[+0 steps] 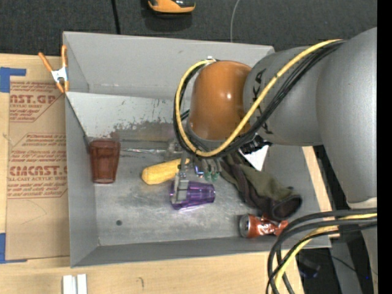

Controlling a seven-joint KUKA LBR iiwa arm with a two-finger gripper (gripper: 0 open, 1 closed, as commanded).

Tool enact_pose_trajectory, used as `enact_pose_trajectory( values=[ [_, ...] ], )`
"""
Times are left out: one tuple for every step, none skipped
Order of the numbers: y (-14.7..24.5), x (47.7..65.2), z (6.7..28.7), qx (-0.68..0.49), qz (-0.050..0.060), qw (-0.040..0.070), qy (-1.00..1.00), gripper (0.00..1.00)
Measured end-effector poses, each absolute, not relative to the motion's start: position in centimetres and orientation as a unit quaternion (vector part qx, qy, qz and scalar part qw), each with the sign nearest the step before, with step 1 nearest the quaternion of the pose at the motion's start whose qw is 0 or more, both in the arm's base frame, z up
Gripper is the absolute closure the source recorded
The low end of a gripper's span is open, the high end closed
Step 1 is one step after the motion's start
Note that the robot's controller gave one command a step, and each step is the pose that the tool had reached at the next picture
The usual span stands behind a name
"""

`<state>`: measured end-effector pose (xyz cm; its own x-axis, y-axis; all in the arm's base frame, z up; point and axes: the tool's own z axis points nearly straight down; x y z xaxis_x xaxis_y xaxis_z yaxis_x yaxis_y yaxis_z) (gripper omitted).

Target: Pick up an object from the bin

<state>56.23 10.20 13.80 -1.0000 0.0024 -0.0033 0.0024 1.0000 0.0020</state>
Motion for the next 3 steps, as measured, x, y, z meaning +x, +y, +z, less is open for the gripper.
enact_pose_trajectory(
  values=[
    [9.4,55.8,11.0,0.019,0.001,0.001,1.0,0.0],
    [9.4,55.9,10.8,0.014,0.001,0.0,1.0,0.0],
    [10.5,56.0,11.5,-0.024,0.0,0.001,1.0,0.0]
  ],
)
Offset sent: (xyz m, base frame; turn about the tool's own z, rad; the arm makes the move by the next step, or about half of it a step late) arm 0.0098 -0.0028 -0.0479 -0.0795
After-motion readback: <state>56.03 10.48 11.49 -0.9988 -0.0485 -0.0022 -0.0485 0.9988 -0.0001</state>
